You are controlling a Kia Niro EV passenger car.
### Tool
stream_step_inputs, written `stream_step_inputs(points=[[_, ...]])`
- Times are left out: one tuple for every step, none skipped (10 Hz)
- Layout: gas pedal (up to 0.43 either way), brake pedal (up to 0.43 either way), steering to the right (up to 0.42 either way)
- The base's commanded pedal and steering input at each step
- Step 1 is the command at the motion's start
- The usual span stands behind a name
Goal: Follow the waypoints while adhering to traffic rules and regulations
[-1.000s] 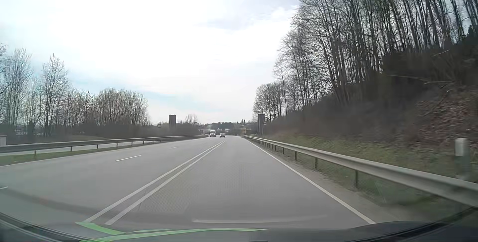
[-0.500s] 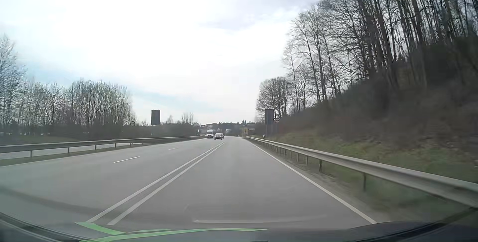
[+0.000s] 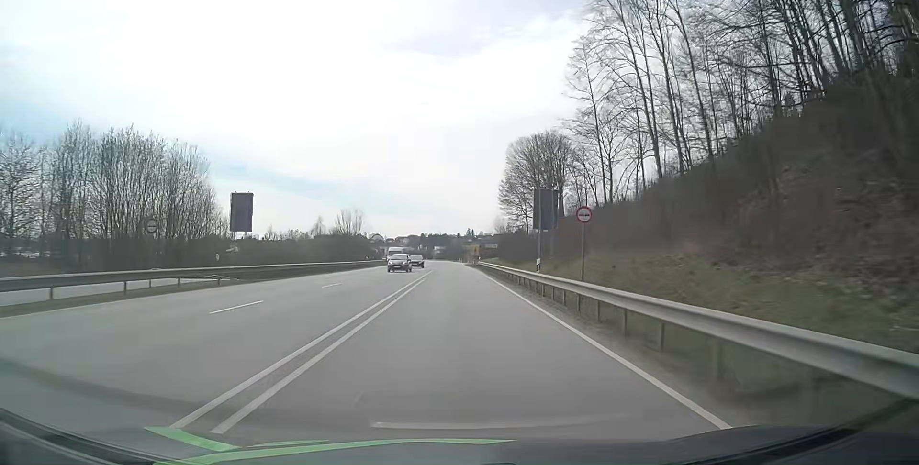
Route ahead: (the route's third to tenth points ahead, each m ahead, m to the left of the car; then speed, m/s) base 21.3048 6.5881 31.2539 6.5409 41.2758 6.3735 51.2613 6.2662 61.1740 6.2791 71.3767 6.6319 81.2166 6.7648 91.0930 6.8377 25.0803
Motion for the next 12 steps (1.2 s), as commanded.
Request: stream_step_inputs(points=[[0.177, 0.000, 0.001], [0.177, 0.000, 0.001], [0.177, 0.000, 0.001], [0.177, 0.000, 0.001], [0.177, 0.000, 0.001], [0.177, 0.000, 0.001], [0.177, 0.000, 0.001], [0.177, 0.000, 0.001], [0.177, 0.000, 0.001], [0.177, 0.000, 0.001], [0.177, 0.000, 0.001], [0.177, 0.000, 0.001]])
